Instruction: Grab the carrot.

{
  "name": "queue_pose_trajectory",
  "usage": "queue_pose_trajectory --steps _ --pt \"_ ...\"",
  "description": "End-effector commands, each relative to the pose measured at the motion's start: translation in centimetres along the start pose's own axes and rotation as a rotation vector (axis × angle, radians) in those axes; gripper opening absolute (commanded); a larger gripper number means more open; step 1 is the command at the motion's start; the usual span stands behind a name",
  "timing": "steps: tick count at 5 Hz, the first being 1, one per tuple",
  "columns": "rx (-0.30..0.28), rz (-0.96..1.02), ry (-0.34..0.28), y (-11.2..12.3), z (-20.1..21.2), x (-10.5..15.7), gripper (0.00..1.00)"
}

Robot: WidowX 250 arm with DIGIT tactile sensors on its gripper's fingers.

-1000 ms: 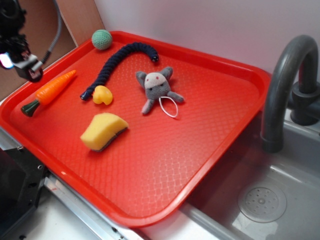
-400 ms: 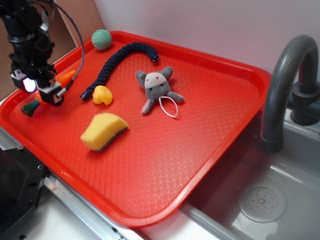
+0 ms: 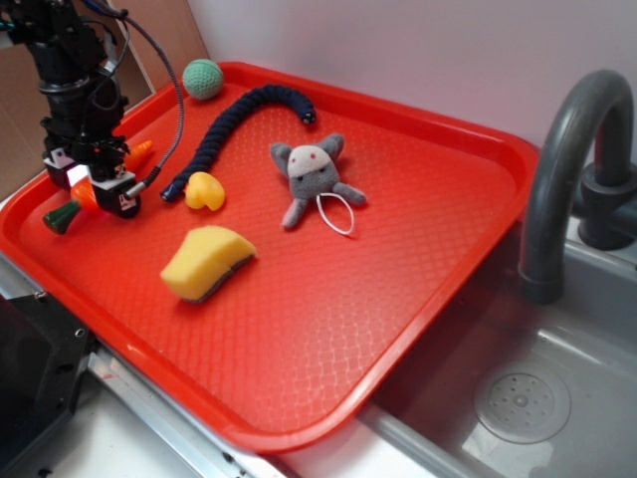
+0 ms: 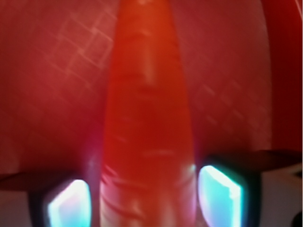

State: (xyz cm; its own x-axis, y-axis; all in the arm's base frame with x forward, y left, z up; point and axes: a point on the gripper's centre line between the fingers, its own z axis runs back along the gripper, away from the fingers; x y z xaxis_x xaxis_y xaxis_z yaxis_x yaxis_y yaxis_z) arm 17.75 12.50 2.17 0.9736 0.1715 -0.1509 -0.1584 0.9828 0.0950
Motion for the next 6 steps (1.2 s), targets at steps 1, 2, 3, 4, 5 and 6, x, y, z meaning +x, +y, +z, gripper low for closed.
queue_pose_trajectory --steps 1,2,3,4,5,6 --pt "0.025 -0.034 -0.028 -0.5 -0.2 0.0 0.0" --pt "0.064 0.016 -0.017 -0.8 1.2 -0.4 0.0" --pt "0.036 0.097 0.073 -1.3 4.1 -0.6 0.0" --pt "-0.066 0.083 0.031 -4.9 8.5 -0.3 0.0" --pt "-0.107 0.01 -0.019 -9.2 12.4 -1.8 0.0" --pt "-0.128 -0.073 -0.095 -12.1 16.1 -3.7 0.0"
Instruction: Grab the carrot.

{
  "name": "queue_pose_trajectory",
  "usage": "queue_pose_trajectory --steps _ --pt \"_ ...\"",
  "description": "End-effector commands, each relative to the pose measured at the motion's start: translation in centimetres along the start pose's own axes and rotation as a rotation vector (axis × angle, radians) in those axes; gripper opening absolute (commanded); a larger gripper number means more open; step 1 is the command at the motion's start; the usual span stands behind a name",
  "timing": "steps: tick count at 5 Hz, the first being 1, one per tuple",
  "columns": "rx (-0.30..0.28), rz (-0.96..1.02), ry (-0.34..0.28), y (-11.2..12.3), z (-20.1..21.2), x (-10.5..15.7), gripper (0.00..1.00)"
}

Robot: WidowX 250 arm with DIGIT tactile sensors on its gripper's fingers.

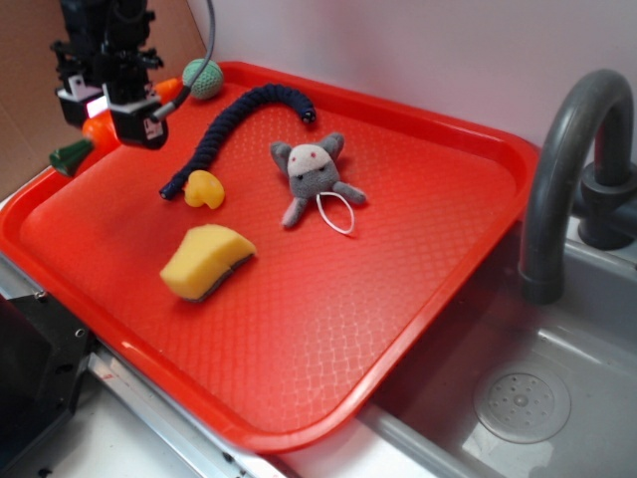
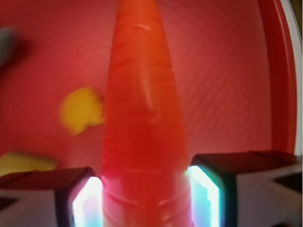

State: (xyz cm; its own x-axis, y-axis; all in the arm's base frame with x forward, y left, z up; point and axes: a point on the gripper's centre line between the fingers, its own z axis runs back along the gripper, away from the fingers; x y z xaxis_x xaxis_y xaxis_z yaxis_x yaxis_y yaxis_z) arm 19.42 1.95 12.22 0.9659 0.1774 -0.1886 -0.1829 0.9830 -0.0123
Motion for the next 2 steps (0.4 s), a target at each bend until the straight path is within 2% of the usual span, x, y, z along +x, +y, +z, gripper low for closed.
queue_pose_trajectory --steps 1,2 --pt "0.002 -0.094 -0.227 -5.3 5.8 -3.8 0.0" --pt "-0.035 -0.191 -0.207 -3.8 5.0 -3.4 0.0"
